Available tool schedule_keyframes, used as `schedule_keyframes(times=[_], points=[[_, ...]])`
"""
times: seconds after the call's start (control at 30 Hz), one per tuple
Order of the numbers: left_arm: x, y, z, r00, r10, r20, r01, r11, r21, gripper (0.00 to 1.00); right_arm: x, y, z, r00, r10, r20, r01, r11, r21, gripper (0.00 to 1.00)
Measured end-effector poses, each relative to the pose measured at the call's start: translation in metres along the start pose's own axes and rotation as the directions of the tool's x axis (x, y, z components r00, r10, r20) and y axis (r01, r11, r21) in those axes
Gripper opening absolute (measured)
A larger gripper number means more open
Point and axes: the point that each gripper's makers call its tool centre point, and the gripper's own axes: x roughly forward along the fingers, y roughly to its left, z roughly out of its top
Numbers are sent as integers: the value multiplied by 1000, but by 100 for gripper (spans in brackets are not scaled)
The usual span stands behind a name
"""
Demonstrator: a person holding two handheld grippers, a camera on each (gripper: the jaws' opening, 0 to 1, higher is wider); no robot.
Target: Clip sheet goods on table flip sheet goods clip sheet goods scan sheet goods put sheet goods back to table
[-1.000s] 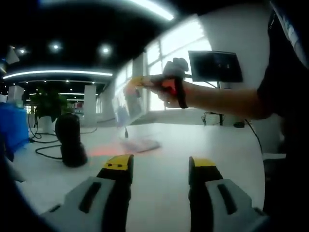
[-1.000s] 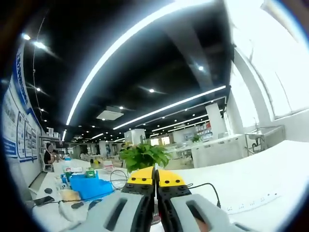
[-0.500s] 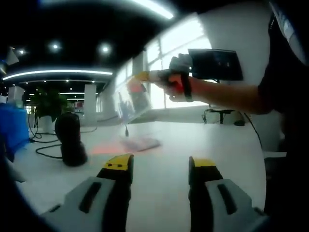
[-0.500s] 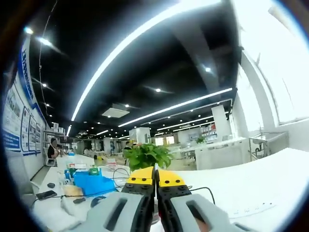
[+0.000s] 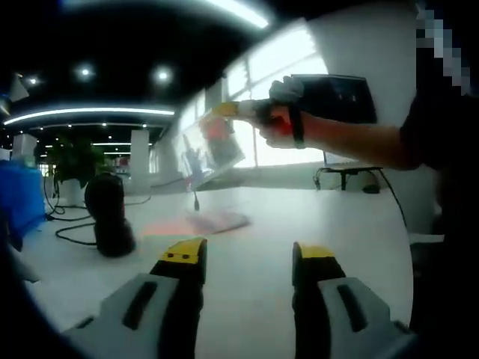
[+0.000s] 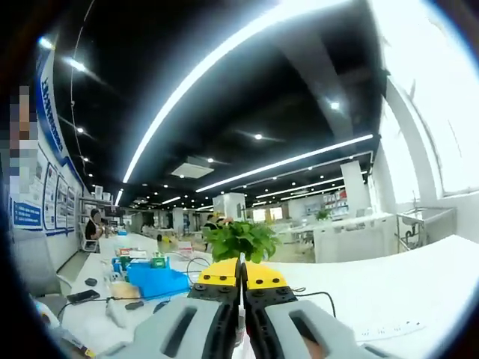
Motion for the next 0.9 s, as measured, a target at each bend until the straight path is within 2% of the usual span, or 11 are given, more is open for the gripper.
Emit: schedule_keyframes(times=[0.2,0.33,0.7,0.9], points=[[1,0,-1,1000,3,-6,-3,1000,7,38,-2,-3,2,1000,17,-8,-17,1000,-25,0],[1,1,-2,1000,6,-9,-6,1000,7,38,-8,0,-3,999,28,-18,-29,999,-36,0],[1,0,-4,1000,8,-17,-8,1000,14,38,-12,8,-29,996,65,-58,-67,997,-47,0],[1,0,-4,1000,8,-21,-8,1000,17,38,-13,11,-50,992,78,-95,-82,996,-45,0]])
